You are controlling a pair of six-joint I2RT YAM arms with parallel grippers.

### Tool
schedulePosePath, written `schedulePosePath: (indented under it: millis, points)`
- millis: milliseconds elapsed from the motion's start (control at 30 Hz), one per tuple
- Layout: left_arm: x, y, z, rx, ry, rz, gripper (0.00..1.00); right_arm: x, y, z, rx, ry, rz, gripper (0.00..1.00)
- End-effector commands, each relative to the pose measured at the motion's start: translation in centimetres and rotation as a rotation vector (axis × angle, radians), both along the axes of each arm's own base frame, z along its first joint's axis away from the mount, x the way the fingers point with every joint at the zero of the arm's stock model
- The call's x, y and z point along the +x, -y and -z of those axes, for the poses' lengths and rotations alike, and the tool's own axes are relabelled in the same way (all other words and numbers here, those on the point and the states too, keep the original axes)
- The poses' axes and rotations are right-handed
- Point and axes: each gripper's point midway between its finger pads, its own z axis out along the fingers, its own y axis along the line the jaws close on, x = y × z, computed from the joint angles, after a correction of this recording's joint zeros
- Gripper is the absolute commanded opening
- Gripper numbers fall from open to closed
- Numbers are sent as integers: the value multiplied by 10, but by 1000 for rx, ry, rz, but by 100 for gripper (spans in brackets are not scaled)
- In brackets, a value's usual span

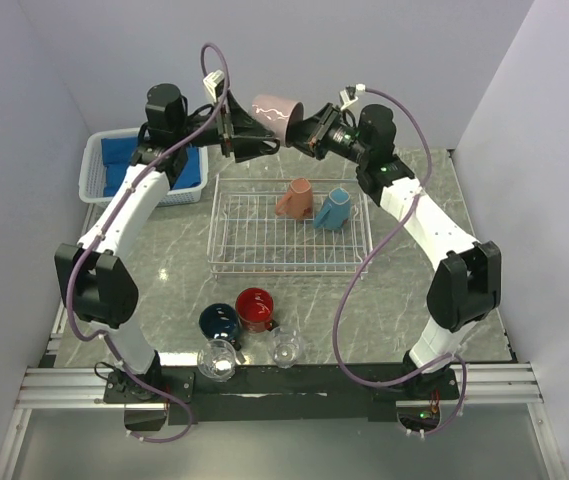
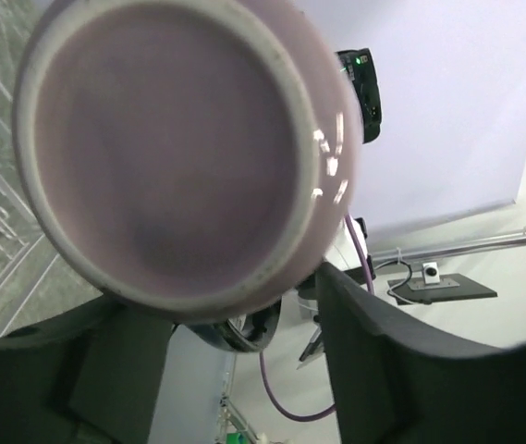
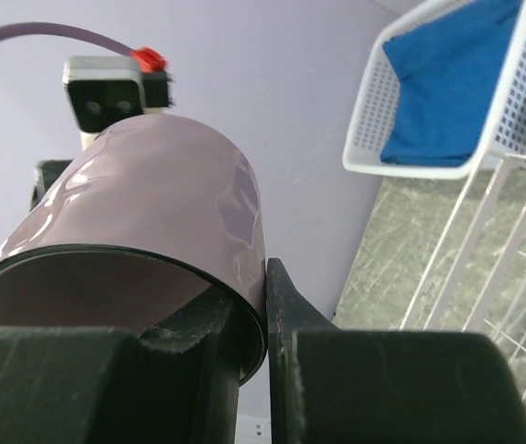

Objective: Load the cups into the dish rack

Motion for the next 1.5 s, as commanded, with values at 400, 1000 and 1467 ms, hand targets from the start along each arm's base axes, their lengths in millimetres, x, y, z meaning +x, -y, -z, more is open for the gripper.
schedulePosePath:
  millis: [400,1000,1467]
  points:
    - [-26,27,-43,-122,69,89,16,-26,-34,-22,16,85,-143,0]
    - [13,-64,15,166,200,-140,1,-59,28,39,-187,-71,-80,43]
    - [47,-85,187,990,467,-238,1,-114,118,6,-240,-14,111,45]
